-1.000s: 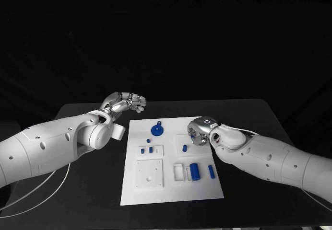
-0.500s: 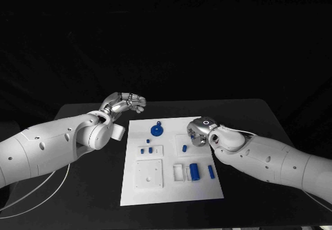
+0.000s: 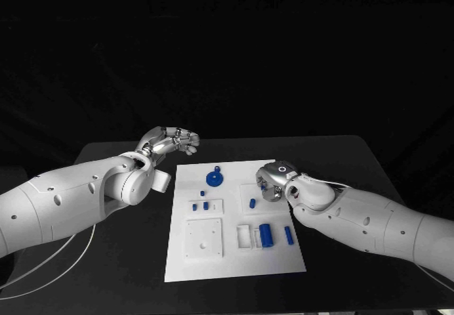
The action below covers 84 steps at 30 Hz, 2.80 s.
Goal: Assemble the parts on the task board
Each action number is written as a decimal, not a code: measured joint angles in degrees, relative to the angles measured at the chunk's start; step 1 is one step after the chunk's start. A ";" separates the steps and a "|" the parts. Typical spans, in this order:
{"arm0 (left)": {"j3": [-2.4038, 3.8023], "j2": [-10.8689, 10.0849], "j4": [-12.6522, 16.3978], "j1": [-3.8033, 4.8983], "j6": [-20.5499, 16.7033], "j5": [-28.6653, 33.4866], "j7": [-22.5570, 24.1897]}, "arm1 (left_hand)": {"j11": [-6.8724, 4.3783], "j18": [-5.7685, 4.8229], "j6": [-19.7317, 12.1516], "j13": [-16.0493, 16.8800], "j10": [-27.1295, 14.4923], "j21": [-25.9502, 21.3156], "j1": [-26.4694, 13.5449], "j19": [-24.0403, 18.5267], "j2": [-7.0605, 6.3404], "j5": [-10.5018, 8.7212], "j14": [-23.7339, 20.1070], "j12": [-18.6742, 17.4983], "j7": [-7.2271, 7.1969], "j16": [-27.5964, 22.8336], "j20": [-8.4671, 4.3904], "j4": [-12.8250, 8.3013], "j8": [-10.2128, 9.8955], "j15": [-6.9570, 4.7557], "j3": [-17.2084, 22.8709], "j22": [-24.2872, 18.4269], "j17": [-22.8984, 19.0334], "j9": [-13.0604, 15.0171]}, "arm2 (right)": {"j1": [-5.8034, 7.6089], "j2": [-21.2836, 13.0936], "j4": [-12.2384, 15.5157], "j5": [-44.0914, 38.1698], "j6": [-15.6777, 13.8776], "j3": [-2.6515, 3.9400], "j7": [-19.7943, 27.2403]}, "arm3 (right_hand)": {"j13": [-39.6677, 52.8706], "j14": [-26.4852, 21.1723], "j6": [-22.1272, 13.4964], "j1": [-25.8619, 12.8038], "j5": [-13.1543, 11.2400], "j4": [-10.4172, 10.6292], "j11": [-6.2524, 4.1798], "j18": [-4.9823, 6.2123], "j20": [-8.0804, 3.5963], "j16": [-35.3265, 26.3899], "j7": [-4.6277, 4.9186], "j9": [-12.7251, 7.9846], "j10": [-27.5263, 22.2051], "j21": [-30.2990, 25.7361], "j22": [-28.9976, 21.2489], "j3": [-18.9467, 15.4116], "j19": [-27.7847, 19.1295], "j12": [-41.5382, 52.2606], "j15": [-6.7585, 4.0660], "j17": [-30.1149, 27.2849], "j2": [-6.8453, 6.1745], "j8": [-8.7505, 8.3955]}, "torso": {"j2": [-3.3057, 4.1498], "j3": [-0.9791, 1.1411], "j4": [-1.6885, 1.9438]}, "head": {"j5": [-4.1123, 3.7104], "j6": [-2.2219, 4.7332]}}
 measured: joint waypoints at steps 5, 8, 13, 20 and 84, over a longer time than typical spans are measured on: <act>0.00 0.00 -0.14 0.00 0.00 0.00 0.00 | 0.00 -0.03 0.00 0.00 0.00 0.00 0.00 0.00 0.00 0.00 0.00 0.00 0.00 0.00 0.00 0.00 -0.01 0.00 0.00 0.00 0.04 -0.05 | -0.25 -0.18 0.22 -0.12 -0.35 0.29 -0.20 | 0.26 -0.05 0.15 -0.23 -0.03 0.20 -0.22 0.00 0.00 0.00 0.15 0.04 0.23 0.22 0.00 0.37 0.00 0.00 -0.05 -0.14 -0.23 0.00 | 0.00 0.00 0.00 | 0.00 0.03; 0.00 0.00 -0.16 0.00 -0.01 0.00 0.00 | 0.00 -0.03 0.00 0.00 0.00 0.00 0.00 0.00 0.00 0.00 0.00 0.00 0.00 0.00 0.00 0.00 -0.01 0.00 0.00 0.00 0.05 -0.05 | -0.39 -0.26 0.33 -0.14 -0.37 0.57 -0.26 | 0.51 -0.22 0.17 -0.23 -0.03 0.16 -0.28 0.00 0.00 0.00 0.14 0.05 0.29 0.22 0.00 0.48 0.00 0.01 -0.23 -0.15 -0.23 -0.02 | 0.00 -0.01 0.00 | 0.03 0.03; 0.00 0.01 -0.28 0.00 -0.01 0.01 0.00 | 0.00 -0.05 0.00 0.01 0.00 0.00 0.00 0.00 0.00 0.00 0.00 0.00 0.00 0.00 0.00 0.00 -0.01 0.00 0.00 0.00 0.05 -0.05 | -0.69 -0.49 0.64 -0.15 -0.20 1.21 -0.35 | 0.61 -0.28 0.35 -0.61 -0.03 0.36 -0.45 0.00 0.01 0.00 -0.04 0.13 0.55 0.22 0.05 0.68 0.01 0.01 -0.38 -0.22 -0.60 -0.07 | -0.01 -0.05 0.00 | 0.13 0.07; 0.00 0.01 -0.45 0.00 -0.01 0.01 -0.01 | 0.00 -0.06 0.00 0.01 0.00 0.00 0.00 0.00 0.00 0.00 0.00 0.00 0.00 0.00 0.00 0.00 -0.02 0.00 0.00 0.00 0.08 -0.05 | -0.75 -1.00 1.52 -0.15 0.12 2.11 -0.36 | 0.85 -0.25 0.36 -0.38 -0.04 0.53 -0.32 0.01 0.01 0.21 -0.05 0.30 0.70 0.22 0.04 0.85 0.02 0.01 -0.43 -0.31 -0.84 -0.08 | -0.02 -0.05 0.00 | 0.21 0.12; 0.00 6.59 -8.19 0.02 -0.24 0.88 0.09 | 0.00 0.43 0.00 -0.04 0.00 -0.19 0.00 0.00 0.00 0.00 0.20 0.00 0.00 -0.45 0.00 0.00 0.20 -0.20 0.00 0.01 0.30 -0.18 | -4.47 6.37 15.23 -0.67 0.98 -2.90 1.05 | 1.25 -0.32 0.27 -0.61 -0.21 0.83 -0.18 0.00 -0.20 0.43 -0.08 0.70 0.57 0.43 0.01 1.46 -0.17 -0.07 -0.72 -0.69 -1.52 0.04 | -0.59 -0.16 -0.13 | 16.67 -3.18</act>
